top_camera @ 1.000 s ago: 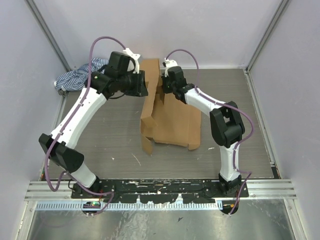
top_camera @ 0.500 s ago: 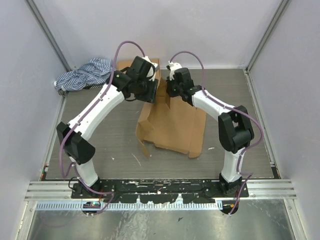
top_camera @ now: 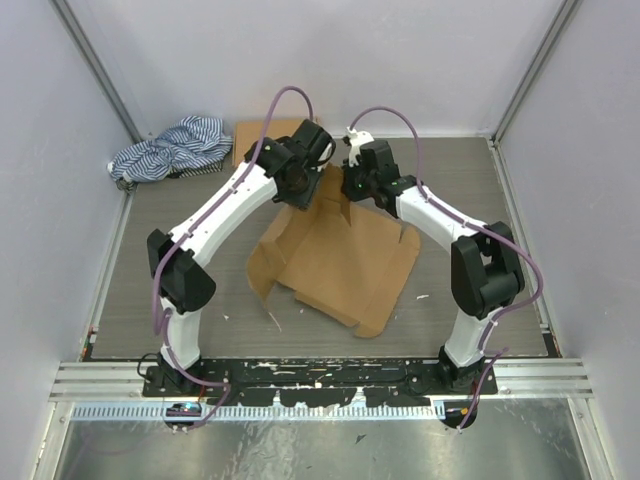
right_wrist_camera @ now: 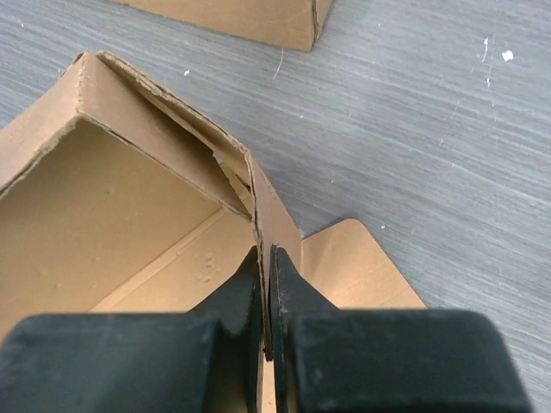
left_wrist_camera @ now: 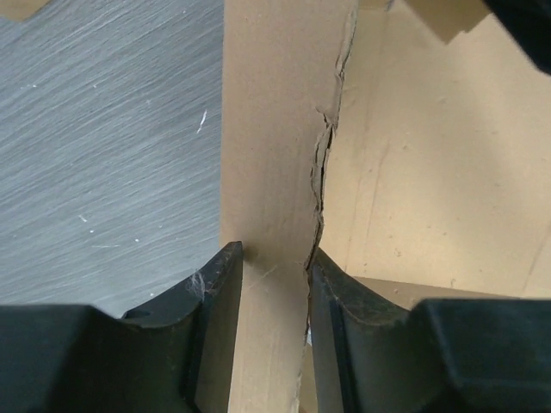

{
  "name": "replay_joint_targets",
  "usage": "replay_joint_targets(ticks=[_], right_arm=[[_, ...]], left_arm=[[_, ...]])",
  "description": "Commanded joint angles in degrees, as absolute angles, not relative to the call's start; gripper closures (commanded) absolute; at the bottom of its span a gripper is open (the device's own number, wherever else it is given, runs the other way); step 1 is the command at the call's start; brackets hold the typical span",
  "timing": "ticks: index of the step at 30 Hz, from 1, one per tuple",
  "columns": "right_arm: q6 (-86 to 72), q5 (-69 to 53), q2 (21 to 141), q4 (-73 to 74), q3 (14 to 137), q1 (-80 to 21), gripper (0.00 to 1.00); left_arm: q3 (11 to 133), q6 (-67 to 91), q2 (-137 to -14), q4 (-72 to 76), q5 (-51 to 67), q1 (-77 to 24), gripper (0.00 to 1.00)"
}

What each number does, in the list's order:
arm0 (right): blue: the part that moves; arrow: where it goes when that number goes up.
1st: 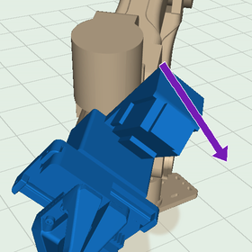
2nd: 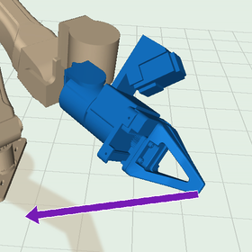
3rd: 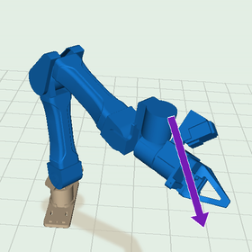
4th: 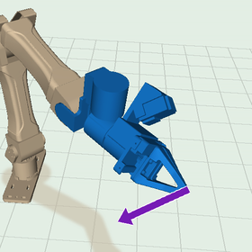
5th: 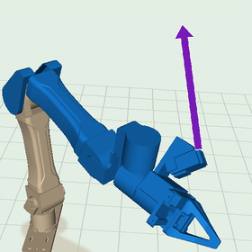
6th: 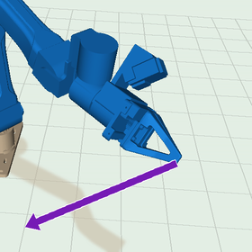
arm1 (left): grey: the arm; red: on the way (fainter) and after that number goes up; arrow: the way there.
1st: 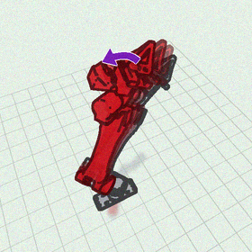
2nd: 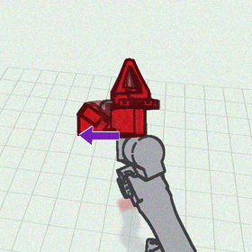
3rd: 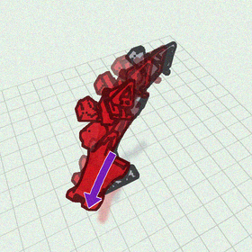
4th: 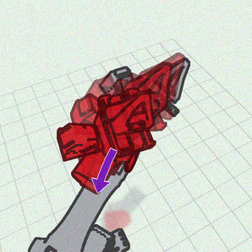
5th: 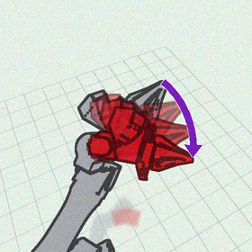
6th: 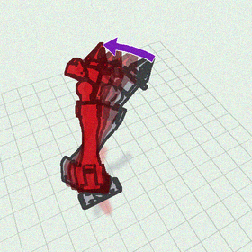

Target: Fold the paper box

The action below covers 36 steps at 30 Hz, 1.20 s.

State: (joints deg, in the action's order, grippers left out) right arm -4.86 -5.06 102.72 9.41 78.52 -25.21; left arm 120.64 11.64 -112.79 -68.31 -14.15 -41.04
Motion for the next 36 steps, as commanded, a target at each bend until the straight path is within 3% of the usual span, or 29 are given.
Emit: replay_joint_targets(ticks=[1, 7, 18, 29, 34, 36], right_arm=[[-6.3, -6.7, 98.3, 8.7, 77.6, -25.2, 0.92], [-7.9, -8.5, 97.3, 7.8, 75.6, -25.3, 0.92], [-10.9, -8.2, 92.2, 2.9, 67.6, -25.1, 0.92], [-11.0, -9.9, 92.0, 3.4, 67.4, -24.2, 0.90], [-11.1, -11.1, 92.2, 3.4, 67.6, -24.1, 0.90], [-11.1, -11.2, 92.3, 3.4, 67.6, -24.1, 0.90]], left_arm=[[120.1, 9.5, -113.0, -70.5, -18.7, -42.2, 0.62], [119.9, 7.2, -113.9, -70.0, -30.8, -42.2, 1.00], [121.0, -5.5, -115.7, -59.1, -44.4, -42.1, 1.00], [99.7, -9.5, -108.3, -47.5, -47.4, -46.0, 1.00], [97.9, -5.5, -105.3, -48.5, -44.2, -46.2, 0.88], [98.4, -4.5, -103.7, -48.5, -42.8, -46.2, 0.77]])
